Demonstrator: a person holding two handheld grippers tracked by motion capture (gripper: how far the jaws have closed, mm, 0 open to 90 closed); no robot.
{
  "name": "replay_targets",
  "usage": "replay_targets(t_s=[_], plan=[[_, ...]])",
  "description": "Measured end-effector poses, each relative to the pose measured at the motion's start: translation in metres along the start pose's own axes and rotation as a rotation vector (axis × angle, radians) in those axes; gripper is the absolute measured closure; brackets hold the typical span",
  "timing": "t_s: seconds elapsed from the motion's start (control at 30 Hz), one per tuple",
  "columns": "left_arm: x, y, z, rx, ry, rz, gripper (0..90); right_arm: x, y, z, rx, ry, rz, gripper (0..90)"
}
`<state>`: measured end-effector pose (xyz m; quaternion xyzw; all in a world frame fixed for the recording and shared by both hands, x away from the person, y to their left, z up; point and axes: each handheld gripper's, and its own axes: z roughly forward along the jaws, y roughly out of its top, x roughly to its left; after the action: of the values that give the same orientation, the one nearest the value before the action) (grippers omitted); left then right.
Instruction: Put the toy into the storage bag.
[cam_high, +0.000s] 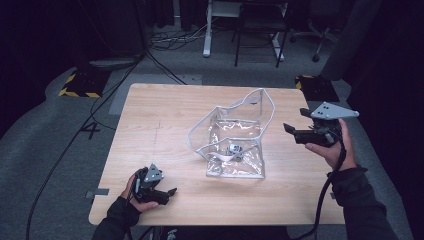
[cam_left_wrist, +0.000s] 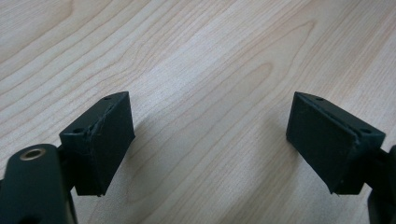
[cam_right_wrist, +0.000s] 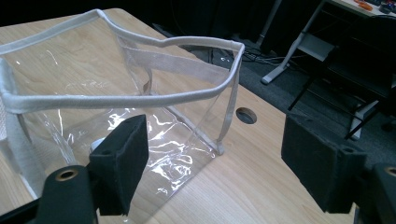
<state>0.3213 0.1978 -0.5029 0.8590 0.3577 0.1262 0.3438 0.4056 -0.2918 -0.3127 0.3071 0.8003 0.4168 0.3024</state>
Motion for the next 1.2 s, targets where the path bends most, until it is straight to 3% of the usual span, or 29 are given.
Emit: replay_targets(t_s=[0.2, 0.87, 1.2], plan=[[0.0, 0.0, 0.0, 0.0, 0.0, 0.0, 15.4, 0.002, -0.01, 0.003, 0.012, 0.0, -0.024, 23.8], [0.0, 0.0, 0.0, 0.0, 0.0, 0.0, 15.4, 0.004, -0.041, 0.013, 0.069, 0.0, -0.015, 23.3], [0.0, 0.0, 0.0, 0.0, 0.0, 0.0, 15.4, 0.008, -0.053, 0.017, 0.102, 0.003, -0.042, 23.2]])
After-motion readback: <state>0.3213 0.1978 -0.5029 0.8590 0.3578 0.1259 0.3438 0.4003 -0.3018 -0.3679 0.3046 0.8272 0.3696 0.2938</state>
